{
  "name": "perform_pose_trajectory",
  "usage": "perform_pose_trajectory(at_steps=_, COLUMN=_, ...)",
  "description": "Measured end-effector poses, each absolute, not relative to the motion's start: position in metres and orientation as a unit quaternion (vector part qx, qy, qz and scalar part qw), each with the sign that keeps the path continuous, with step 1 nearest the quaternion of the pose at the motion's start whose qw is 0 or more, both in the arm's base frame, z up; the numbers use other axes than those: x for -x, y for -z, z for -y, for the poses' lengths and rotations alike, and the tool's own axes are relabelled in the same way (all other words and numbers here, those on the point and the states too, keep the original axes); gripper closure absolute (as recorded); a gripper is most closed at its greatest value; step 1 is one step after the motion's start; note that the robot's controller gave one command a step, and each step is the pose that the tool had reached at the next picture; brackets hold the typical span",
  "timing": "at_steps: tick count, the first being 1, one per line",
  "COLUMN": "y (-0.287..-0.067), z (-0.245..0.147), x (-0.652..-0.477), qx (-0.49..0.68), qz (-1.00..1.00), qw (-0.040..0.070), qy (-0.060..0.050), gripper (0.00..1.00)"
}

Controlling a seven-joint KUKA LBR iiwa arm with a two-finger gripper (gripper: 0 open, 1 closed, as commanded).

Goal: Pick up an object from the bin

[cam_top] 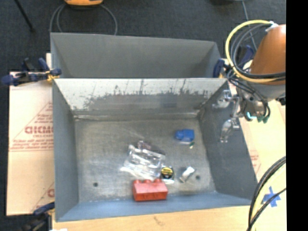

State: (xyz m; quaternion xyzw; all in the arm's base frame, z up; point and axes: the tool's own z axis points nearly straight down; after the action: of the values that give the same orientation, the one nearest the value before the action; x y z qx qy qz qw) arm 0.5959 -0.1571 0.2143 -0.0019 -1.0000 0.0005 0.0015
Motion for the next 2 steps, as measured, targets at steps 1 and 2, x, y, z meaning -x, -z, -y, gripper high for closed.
perform_pose_trajectory(at_steps=1, y=-0.114, z=0.145, x=-0.590, qx=0.006, qz=1.000, qw=0.002, qy=0.000, gripper=0.00)
perform_pose_trajectory(at_steps=2, y=-0.073, z=0.106, x=-0.630, qx=-0.004, qz=1.000, qw=-0.005, qy=-0.002, gripper=0.00)
